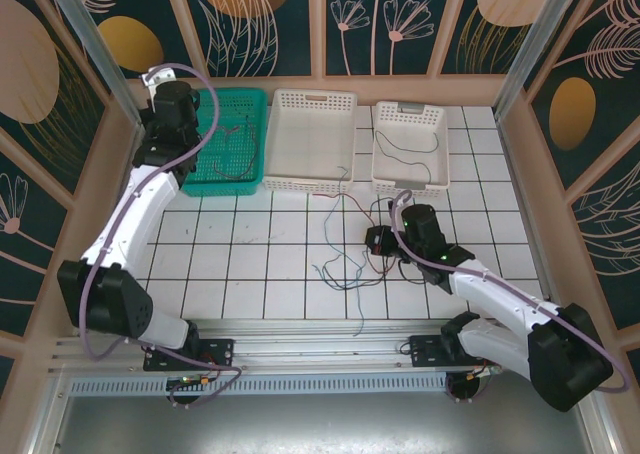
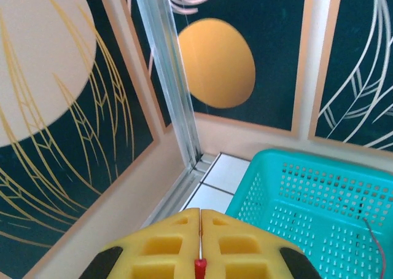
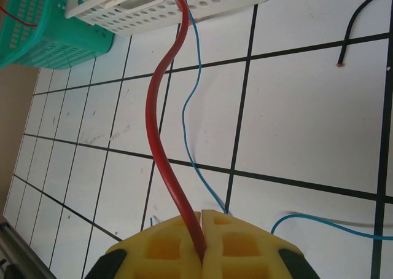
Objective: Untangle the cables
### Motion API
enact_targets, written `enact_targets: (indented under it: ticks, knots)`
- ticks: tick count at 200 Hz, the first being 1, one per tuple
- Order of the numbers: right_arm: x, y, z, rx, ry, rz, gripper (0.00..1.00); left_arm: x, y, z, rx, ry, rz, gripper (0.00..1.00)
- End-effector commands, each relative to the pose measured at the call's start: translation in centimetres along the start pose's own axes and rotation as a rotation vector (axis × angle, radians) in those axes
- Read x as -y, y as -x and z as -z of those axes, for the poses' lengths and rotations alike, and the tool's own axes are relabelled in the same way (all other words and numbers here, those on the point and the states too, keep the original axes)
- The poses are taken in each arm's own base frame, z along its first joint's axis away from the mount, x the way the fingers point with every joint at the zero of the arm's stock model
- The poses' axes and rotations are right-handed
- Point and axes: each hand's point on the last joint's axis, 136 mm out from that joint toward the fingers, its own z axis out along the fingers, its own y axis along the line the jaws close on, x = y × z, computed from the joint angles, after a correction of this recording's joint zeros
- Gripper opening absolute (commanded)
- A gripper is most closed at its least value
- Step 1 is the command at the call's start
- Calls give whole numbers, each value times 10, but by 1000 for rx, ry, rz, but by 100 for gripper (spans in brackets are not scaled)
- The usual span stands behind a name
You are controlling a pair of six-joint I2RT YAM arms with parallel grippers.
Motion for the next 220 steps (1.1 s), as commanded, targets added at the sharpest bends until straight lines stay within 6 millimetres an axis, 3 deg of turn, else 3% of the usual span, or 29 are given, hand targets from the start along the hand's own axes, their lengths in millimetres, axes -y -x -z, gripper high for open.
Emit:
enact_targets:
  ticks: [1, 59, 68, 101, 220]
  knots:
    - [-17, 5, 2, 2, 33, 41, 0, 8, -12, -16, -2, 6, 32, 0]
    - [-26, 0, -1, -15, 23, 77, 0, 29, -85, -58, -132, 53, -66, 0]
    - [-27, -1, -1, -18, 20, 81, 0, 34, -107, -68, -172, 68, -97, 0]
    - [-28, -3, 0, -21, 14, 89, 0, 41, -150, -81, -243, 85, -145, 0]
    - [-30, -9, -7, -38, 6, 103, 0, 65, -218, -104, -393, 37, -213, 0]
